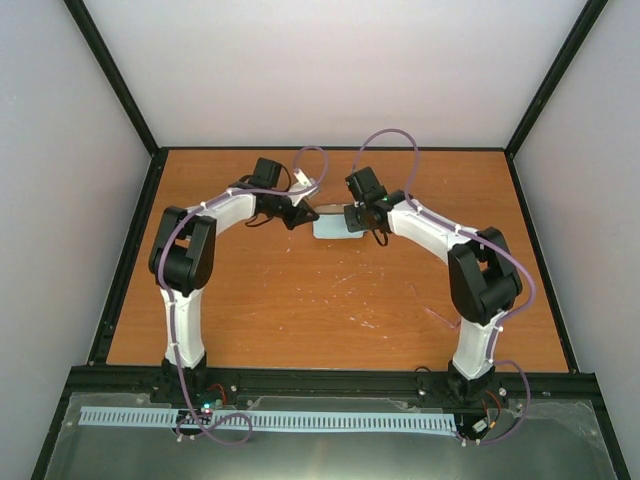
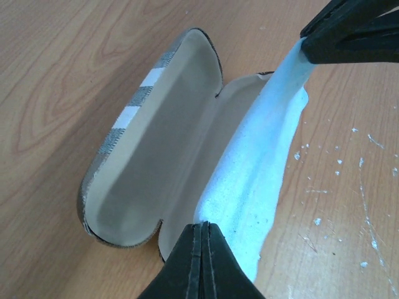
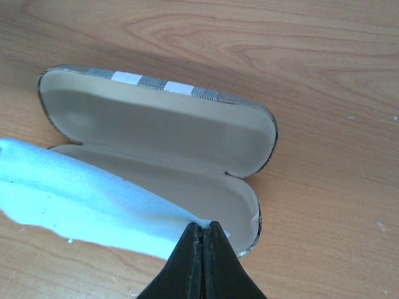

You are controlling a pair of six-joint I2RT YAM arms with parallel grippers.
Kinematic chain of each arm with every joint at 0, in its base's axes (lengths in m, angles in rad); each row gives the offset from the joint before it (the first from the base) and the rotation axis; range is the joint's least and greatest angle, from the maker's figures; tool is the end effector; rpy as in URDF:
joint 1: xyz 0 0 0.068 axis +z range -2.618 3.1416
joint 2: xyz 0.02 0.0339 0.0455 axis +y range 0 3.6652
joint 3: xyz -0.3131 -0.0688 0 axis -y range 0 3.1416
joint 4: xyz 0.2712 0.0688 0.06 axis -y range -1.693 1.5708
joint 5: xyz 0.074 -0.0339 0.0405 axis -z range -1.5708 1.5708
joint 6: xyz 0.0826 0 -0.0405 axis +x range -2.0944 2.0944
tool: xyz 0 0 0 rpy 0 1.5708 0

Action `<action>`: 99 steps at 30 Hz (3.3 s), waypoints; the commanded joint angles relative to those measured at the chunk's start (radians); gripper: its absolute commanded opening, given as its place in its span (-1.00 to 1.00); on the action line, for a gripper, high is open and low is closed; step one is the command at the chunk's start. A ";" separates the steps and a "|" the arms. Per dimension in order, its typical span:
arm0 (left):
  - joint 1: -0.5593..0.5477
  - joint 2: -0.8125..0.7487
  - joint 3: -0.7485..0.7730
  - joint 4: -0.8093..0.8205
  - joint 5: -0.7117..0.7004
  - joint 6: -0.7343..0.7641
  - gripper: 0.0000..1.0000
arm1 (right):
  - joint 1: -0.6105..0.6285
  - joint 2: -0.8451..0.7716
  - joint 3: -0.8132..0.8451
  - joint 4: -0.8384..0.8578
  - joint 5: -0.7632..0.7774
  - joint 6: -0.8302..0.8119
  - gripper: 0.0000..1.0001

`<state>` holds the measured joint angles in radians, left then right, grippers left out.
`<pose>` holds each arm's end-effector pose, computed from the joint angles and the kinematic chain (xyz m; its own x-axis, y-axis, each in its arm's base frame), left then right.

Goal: Organize the sunglasses
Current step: Place the glasses cleaning cloth in the sunglasses case.

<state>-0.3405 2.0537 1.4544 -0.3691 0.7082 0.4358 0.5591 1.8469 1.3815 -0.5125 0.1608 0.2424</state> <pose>0.4540 -0.2178 0.1747 -0.4504 0.4997 -0.7399 0.8727 0.4213 -0.2467 0.3983 0.2336 0.2177 -0.7900 -0.2148 -0.5743 -0.2659 0.9640 0.0052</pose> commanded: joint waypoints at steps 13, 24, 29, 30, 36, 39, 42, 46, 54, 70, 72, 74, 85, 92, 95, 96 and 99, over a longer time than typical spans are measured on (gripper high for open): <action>-0.004 0.134 0.192 -0.096 0.031 0.029 -0.99 | -0.063 0.112 0.106 -0.020 -0.066 -0.041 -0.94; -0.002 0.156 0.207 -0.092 0.021 0.030 -0.99 | -0.071 0.163 0.136 -0.015 -0.096 -0.056 -0.94; -0.002 0.169 0.204 -0.091 0.019 0.036 -0.99 | -0.074 0.174 0.145 -0.010 -0.098 -0.058 -0.94; -0.002 0.169 0.203 -0.090 0.017 0.038 -0.99 | -0.075 0.178 0.147 -0.008 -0.098 -0.058 -0.95; 0.002 0.184 0.216 -0.078 0.005 0.038 -0.99 | -0.080 0.197 0.173 -0.005 -0.097 -0.064 -0.95; 0.004 0.194 0.227 -0.072 -0.001 0.040 -0.99 | -0.083 0.212 0.191 -0.008 -0.100 -0.071 -0.95; 0.008 0.202 0.241 -0.070 -0.003 0.037 -0.99 | -0.087 0.227 0.207 -0.013 -0.107 -0.076 -0.95; 0.009 0.213 0.258 -0.071 -0.006 0.039 -0.99 | -0.088 0.247 0.217 -0.017 -0.117 -0.078 -0.95; 0.011 0.227 0.271 -0.077 -0.007 0.043 -0.98 | -0.092 0.263 0.219 -0.007 -0.113 -0.078 -0.94; 0.011 0.246 0.314 -0.079 -0.020 0.047 -0.96 | -0.119 0.262 0.221 0.006 -0.087 -0.080 -0.94; 0.013 0.246 0.322 -0.078 -0.019 0.045 -0.96 | -0.120 0.263 0.221 0.006 -0.089 -0.081 -0.94; 0.013 0.247 0.330 -0.077 -0.018 0.043 -0.96 | -0.120 0.266 0.222 0.006 -0.091 -0.081 -0.94; 0.013 0.253 0.326 -0.079 -0.029 0.040 -0.82 | -0.131 0.280 0.246 0.005 -0.095 -0.088 -0.94; 0.014 0.250 0.333 -0.075 -0.036 0.034 -0.65 | -0.131 0.284 0.255 -0.001 -0.102 -0.091 -0.80; 0.014 0.250 0.336 -0.073 -0.037 0.030 -0.58 | -0.131 0.284 0.254 -0.004 -0.102 -0.089 -0.61; 0.014 0.249 0.336 -0.072 -0.038 0.029 -0.52 | -0.131 0.283 0.254 -0.005 -0.101 -0.088 -0.59; 0.014 0.246 0.336 -0.071 -0.039 0.022 -0.43 | -0.131 0.276 0.250 -0.003 -0.095 -0.086 -0.52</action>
<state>-0.3321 2.2898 1.7481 -0.4446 0.6708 0.4603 0.4355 2.1143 1.6127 -0.5205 0.0521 0.1577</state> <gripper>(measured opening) 0.269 0.220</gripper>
